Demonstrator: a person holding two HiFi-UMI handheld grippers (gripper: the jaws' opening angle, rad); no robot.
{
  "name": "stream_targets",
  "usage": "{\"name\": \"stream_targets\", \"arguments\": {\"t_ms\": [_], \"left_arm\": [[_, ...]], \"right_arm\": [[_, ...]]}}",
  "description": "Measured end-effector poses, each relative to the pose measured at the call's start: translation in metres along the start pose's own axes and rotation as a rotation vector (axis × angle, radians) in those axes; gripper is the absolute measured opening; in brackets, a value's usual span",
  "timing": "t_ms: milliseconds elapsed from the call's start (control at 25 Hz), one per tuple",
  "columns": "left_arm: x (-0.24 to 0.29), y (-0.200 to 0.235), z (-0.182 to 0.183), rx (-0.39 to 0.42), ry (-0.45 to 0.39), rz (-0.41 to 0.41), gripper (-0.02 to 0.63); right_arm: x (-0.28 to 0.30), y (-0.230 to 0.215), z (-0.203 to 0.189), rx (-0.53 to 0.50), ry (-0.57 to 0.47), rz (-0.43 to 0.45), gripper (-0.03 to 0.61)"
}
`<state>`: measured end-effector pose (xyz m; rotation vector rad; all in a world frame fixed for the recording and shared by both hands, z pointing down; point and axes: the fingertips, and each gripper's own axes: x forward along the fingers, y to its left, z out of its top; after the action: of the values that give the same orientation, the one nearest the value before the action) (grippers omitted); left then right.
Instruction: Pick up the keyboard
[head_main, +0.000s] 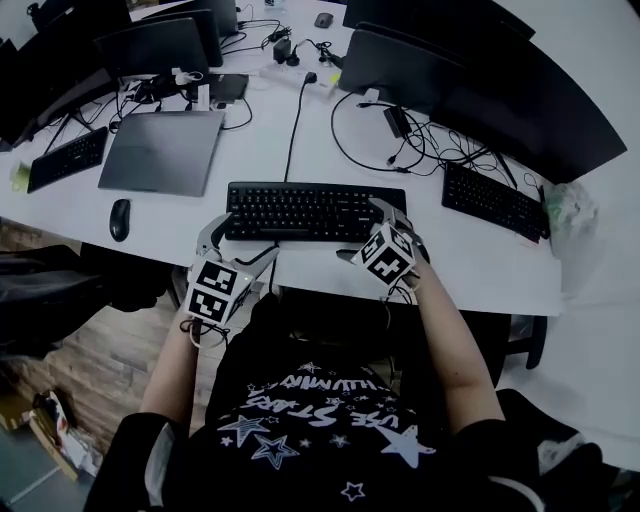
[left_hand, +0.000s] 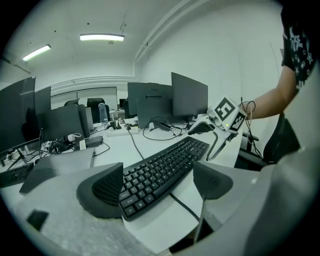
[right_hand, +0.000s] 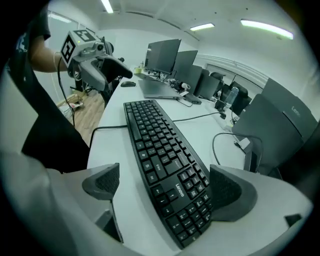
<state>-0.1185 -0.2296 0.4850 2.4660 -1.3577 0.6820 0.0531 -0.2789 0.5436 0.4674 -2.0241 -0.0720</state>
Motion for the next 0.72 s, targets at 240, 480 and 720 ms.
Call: {"name": "stream_targets", "arguments": {"t_ms": [240, 480, 720], "left_arm": [[0.035, 0.029, 0.010, 0.016, 0.020, -0.055, 0.431], [0.060, 0.042, 0.014, 0.012, 0.041, -0.107, 0.431], [0.078, 0.051, 0.014, 0.008, 0.074, -0.143, 0.431]], "right_arm": [[0.028, -0.018, -0.008, -0.096, 0.139, 0.134, 0.540], [0.043, -0.030, -0.016, -0.195, 0.256, 0.252, 0.546], [0.058, -0.038, -0.020, -0.245, 0.333, 0.338, 0.546]]}}
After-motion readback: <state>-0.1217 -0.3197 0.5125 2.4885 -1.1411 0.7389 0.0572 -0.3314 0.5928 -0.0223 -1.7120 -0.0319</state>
